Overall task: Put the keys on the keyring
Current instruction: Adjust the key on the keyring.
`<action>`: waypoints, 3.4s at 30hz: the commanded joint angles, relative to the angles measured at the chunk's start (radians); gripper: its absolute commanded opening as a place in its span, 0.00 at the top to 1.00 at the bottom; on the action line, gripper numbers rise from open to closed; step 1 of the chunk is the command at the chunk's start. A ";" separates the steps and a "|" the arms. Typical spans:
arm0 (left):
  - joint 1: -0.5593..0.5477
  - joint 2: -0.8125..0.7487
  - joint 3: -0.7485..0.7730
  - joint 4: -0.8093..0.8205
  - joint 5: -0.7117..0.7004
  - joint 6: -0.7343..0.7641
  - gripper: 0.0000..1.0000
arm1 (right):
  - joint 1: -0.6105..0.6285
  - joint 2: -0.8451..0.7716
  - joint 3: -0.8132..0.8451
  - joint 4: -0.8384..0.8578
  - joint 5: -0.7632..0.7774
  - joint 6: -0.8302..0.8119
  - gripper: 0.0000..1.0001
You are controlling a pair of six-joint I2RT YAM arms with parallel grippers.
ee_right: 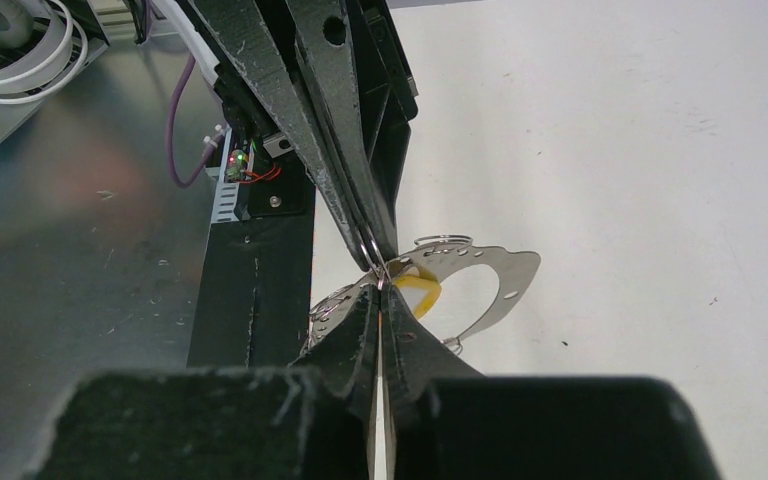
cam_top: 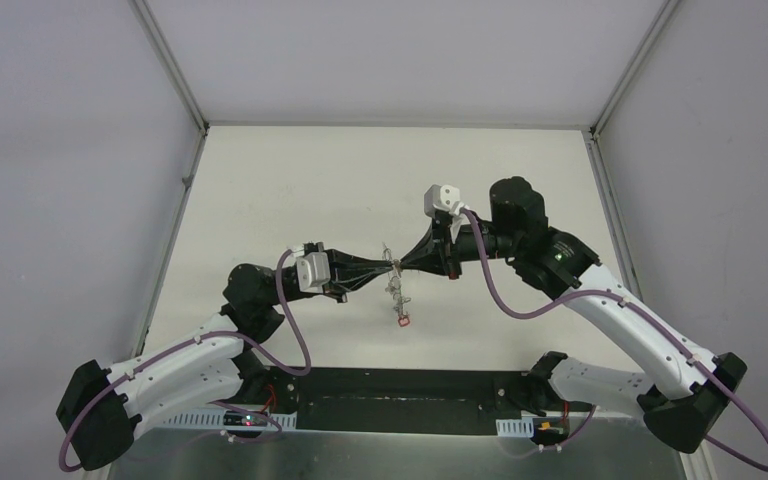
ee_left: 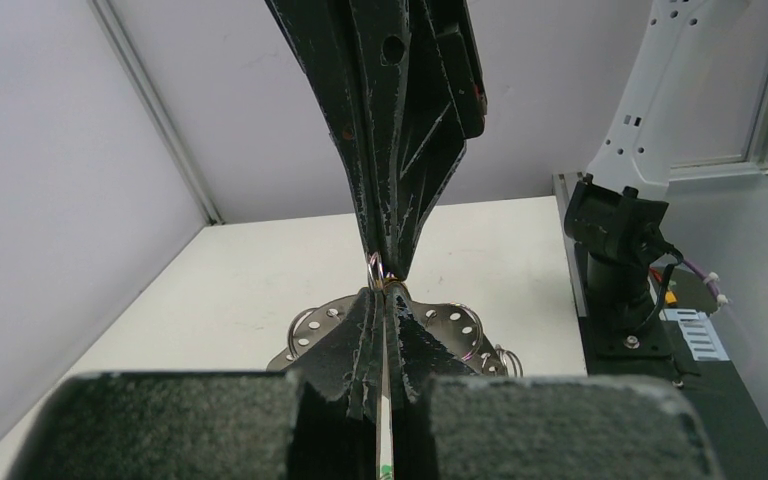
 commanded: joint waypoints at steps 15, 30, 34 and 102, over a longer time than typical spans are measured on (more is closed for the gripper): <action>-0.013 -0.003 0.031 0.090 0.012 -0.023 1.00 | -0.007 0.022 0.000 -0.039 -0.002 -0.036 1.00; -0.013 -0.002 0.027 0.084 0.009 -0.023 1.00 | -0.007 -0.036 -0.029 -0.028 -0.007 -0.097 0.58; -0.013 -0.005 0.026 0.074 0.013 -0.022 1.00 | -0.007 -0.052 -0.024 0.043 -0.014 -0.059 0.45; -0.013 0.074 0.380 -0.845 0.027 0.112 0.50 | 0.094 0.430 0.585 -0.940 0.305 -0.188 1.00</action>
